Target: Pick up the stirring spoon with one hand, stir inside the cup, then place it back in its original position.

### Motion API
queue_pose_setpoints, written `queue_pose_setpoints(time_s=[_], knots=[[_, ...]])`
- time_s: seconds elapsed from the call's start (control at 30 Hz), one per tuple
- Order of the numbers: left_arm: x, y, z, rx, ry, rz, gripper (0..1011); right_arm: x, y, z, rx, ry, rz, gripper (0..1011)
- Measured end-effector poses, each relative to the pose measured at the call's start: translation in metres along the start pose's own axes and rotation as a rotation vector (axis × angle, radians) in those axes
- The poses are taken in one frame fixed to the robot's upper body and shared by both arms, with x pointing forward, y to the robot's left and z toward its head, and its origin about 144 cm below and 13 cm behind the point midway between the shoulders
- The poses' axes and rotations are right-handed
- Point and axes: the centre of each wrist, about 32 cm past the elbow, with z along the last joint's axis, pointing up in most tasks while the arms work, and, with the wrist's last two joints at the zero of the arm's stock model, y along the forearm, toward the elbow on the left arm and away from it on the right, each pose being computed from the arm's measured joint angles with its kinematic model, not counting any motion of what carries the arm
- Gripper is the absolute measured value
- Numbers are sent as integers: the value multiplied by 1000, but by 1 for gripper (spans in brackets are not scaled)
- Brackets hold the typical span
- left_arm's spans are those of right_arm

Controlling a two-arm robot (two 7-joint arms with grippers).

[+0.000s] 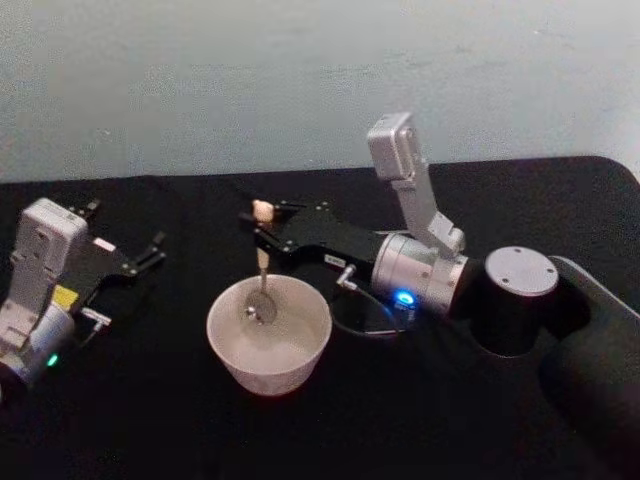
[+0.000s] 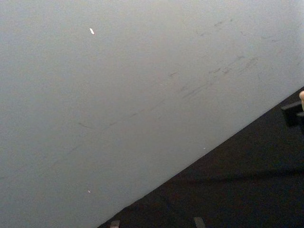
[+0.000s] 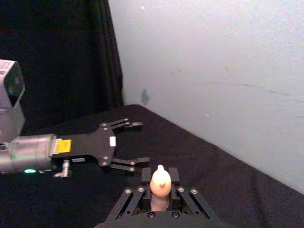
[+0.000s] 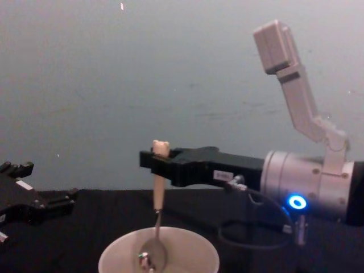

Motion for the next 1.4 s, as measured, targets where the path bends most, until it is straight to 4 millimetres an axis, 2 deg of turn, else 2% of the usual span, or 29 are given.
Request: queue_pose_setpoints(time_s=[0.33,0.5,0.83,1.07,1.4], knots=[[0,0,0,0,0,0,1001,7,-25,4,-3,-24,-25,213],[0,0,0,0,0,0,1001,4,-41,7,0,-22,-10,213],[0,0,0,0,0,0,1001,-6,-58,10,-3,3,48,213],[0,0,0,0,0,0,1001,-16,-49,8,-4,23,94,213],[0,0,0,0,0,0,1001,-24,-19,8,-21,20,87,213]])
